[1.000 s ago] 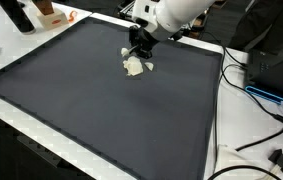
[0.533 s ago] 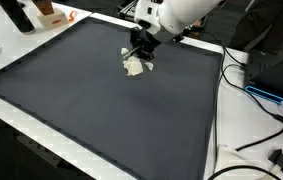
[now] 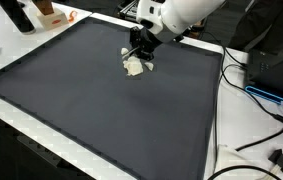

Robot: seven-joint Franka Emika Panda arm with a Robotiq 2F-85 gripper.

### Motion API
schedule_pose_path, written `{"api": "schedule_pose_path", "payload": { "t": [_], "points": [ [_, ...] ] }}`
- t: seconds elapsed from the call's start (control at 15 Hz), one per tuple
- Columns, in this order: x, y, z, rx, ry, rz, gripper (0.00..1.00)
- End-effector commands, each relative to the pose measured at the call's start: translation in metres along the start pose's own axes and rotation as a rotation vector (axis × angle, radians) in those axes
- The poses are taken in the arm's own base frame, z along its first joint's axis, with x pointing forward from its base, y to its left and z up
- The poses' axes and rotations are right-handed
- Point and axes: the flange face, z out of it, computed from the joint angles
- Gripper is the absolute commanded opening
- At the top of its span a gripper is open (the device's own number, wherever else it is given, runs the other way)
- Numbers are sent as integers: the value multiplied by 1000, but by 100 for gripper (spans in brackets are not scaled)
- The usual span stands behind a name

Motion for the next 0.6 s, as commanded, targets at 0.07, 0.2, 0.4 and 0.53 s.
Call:
{"api": "schedule_pose_path", "payload": {
  "t": [0.07,0.2,0.4,0.53],
  "points": [
    [-1,3,-5,-11,48,-35,1],
    [-1,4,-7,-3,56,-42,1],
    [-1,8,-13,36,70,-75,1],
    [-1,9,-19,81,85,-107,1]
  ]
}}
